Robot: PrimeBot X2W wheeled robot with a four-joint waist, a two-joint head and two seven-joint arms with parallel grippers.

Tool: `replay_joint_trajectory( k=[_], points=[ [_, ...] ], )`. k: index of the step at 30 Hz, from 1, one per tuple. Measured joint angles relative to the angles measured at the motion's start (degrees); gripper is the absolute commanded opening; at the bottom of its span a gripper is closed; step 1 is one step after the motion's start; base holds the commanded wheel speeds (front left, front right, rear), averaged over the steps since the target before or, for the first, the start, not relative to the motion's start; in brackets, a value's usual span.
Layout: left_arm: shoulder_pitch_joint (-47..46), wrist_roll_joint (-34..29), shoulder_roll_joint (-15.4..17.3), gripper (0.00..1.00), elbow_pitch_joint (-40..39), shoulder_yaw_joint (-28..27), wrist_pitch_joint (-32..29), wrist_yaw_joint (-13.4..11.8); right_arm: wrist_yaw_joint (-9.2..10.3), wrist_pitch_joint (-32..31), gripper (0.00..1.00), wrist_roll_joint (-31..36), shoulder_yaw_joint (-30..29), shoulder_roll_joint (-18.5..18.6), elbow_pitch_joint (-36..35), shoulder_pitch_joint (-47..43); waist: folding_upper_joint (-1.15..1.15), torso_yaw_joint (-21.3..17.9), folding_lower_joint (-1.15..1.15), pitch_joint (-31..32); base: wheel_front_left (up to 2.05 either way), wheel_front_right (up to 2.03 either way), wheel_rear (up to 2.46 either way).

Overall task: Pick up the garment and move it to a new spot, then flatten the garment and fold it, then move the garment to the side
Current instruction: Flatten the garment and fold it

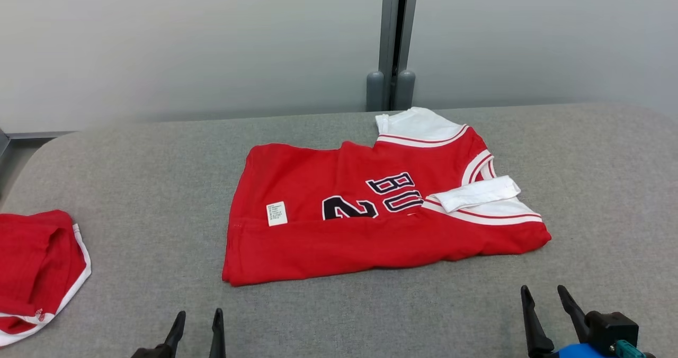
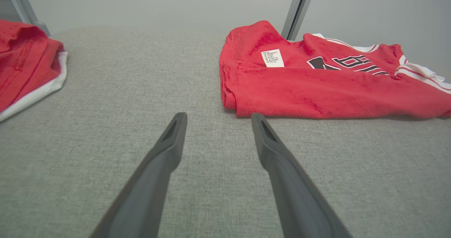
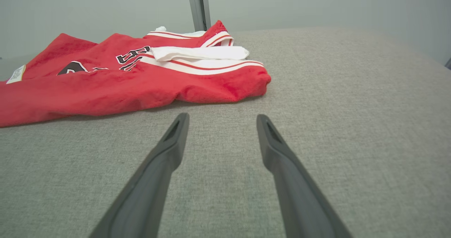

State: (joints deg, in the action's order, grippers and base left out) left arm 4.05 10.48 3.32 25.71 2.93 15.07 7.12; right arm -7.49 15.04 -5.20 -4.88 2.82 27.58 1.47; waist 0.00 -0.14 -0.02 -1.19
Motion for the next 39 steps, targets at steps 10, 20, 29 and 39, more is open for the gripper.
replay_joint_trajectory(
  k=[10,20,29,39],
  points=[
    [-3.0,-0.2,-0.2,1.00,0.9,0.6,0.0,0.3,0.00,0.0,1.00,-0.1,1.0,0.0,-0.4,1.3,0.00,-0.8,0.01,-2.8,0.00,0.00,0.00],
    [-13.2,4.2,3.3,1.00,6.6,3.8,0.0,0.3,-0.01,0.0,1.00,-0.8,1.6,0.0,-1.2,7.5,0.00,-2.4,0.03,-10.8,0.00,0.00,0.00],
    [-16.8,9.9,5.2,0.00,10.2,10.0,0.4,0.3,0.00,0.0,1.00,0.3,-3.9,0.0,1.2,13.7,0.00,-3.1,0.02,-14.2,0.00,0.00,0.00],
    [-18.9,13.2,7.0,0.00,9.5,14.0,0.5,0.5,0.00,0.0,1.00,3.0,-7.2,0.0,13.4,22.6,0.00,-1.4,0.02,-16.6,0.00,0.00,0.00]
  ],
)
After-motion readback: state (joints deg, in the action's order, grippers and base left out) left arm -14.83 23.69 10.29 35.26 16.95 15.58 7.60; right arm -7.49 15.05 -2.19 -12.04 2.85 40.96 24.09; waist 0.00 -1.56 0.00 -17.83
